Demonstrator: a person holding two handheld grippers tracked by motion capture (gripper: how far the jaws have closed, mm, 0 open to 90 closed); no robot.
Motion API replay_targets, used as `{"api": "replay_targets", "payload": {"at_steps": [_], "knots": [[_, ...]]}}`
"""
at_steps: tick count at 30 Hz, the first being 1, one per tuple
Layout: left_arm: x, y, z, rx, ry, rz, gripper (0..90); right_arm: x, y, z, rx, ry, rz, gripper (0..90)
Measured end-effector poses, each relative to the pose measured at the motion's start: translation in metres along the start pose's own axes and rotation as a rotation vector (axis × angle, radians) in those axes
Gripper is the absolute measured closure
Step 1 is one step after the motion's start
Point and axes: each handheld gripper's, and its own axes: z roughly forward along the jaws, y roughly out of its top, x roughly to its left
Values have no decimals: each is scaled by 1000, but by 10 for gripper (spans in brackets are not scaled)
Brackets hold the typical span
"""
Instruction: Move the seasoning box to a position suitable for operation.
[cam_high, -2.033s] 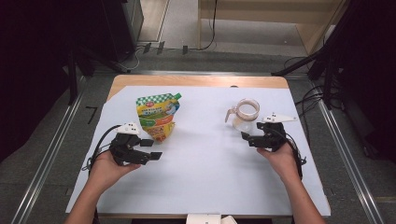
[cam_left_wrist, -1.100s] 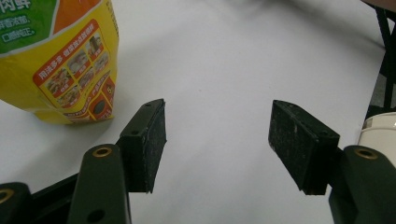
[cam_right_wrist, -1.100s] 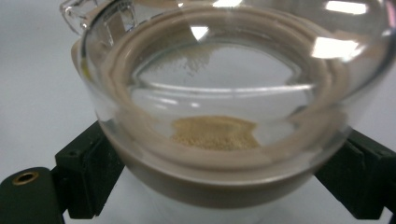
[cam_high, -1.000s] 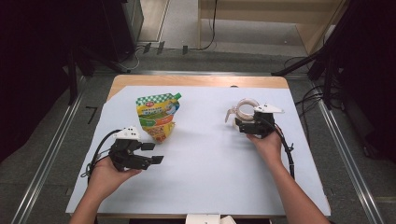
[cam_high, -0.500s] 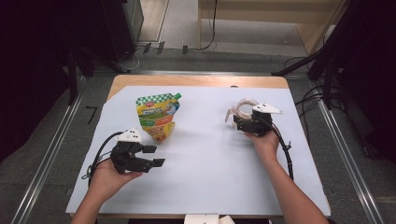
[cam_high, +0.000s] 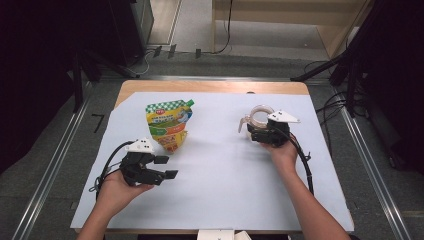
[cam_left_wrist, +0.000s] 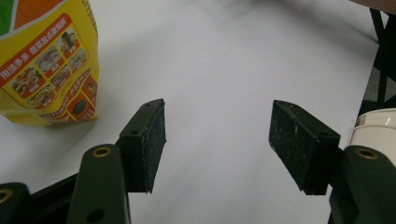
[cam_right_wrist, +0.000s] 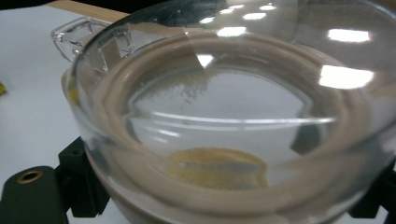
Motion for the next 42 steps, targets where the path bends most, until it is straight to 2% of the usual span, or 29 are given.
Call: {"api": "replay_targets", "payload": {"at_steps": [6,7,8,11,14,19,22,27,30,36,37,41,42], "knots": [[-1,2,3,7,-1,10,371,14,4,-5,-2,62,-13,118],[-1,2,3,8,-2,14,371,20,4,-7,-1,79,-19,118],[-1,2,3,8,-2,14,371,20,4,-7,-1,79,-19,118],[-2,5,3,-18,-11,31,371,32,5,-9,0,116,-33,118],[-3,6,3,-23,-19,34,370,37,5,-11,0,128,-48,118],[-2,10,8,-4,-29,37,370,50,4,-17,12,161,-63,118],[-1,11,9,-14,-38,34,368,57,3,-20,8,177,-79,119],[0,14,12,-2,-37,40,368,71,0,-26,13,225,-84,119],[0,16,14,-6,-45,44,367,78,-1,-28,23,241,-104,119],[1,18,17,-10,-48,47,362,92,-5,-35,31,282,-102,119],[1,18,17,-6,-52,51,362,98,-7,-38,38,298,-109,119],[1,19,18,-8,-52,50,362,106,-10,-40,41,319,-120,119],[1,19,18,-9,-51,49,362,113,-11,-42,46,324,-125,119]]}}
